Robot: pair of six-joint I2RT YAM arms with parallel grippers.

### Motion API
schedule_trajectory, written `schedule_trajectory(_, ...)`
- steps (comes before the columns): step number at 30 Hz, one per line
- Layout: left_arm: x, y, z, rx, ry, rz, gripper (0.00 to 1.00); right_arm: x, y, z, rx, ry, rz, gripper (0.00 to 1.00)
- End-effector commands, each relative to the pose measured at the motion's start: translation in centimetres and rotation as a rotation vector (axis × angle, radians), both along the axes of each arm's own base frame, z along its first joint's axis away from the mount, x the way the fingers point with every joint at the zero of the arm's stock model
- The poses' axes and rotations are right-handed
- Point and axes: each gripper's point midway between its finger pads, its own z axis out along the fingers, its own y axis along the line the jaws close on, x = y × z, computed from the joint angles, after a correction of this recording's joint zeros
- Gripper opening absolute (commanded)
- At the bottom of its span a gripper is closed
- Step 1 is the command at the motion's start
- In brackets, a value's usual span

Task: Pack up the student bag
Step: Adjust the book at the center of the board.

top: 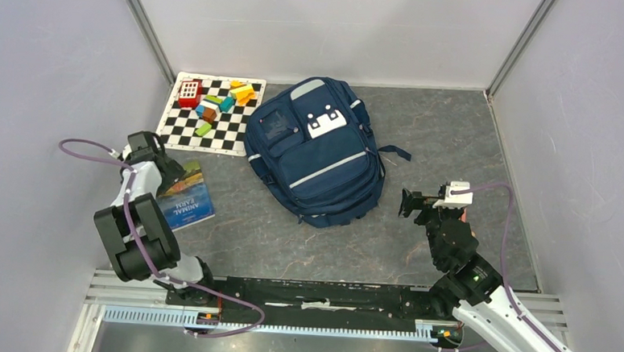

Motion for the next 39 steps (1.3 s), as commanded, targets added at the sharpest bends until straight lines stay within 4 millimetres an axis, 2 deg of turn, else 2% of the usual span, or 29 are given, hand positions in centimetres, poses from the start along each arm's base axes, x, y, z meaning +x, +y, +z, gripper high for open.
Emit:
schedule_trajectory(1,0.4,2.3,1.2,0.063,0.009,-0.086,1.0,0.0,0.0,2.6,0.039,-0.062,0.004,0.98)
schedule_trajectory(8,-0.1,2.0,-1.0,0.0,0.018,-0.108,1.0,-0.1,-0.2,2.7,0.016,-0.069,0.005,0.98)
schedule_trajectory(18,-0.1,0.4,-3.7,-0.078,0.076,-0.171,0.96,-0.3,-0.5,2.7,0.031,-0.082,-0.005,0.98)
schedule_trajectory(23,0.4,-0.5,-4.1,-0.093,0.077,-0.201,0.93,-0.4,-0.7,2.7,0.038,-0.084,-0.009,0.98)
schedule_trajectory(28,1.4,-2.5,-4.6,-0.111,0.09,-0.276,0.92,-0.5,-0.6,2.5,0.048,-0.079,-0.009,0.98)
schedule_trajectory(36,3.2,-7.5,-4.3,-0.125,0.091,-0.437,0.91,-0.5,-0.6,2.6,0.06,-0.08,-0.008,0.98)
schedule_trajectory(38,3.4,-8.1,-4.1,-0.137,0.077,-0.455,0.92,-0.5,-0.6,2.7,0.062,-0.081,-0.008,0.98)
schedule_trajectory(39,3.5,-7.8,-3.7,-0.119,0.079,-0.452,0.93,-0.5,-0.6,2.7,0.064,-0.08,-0.008,0.98)
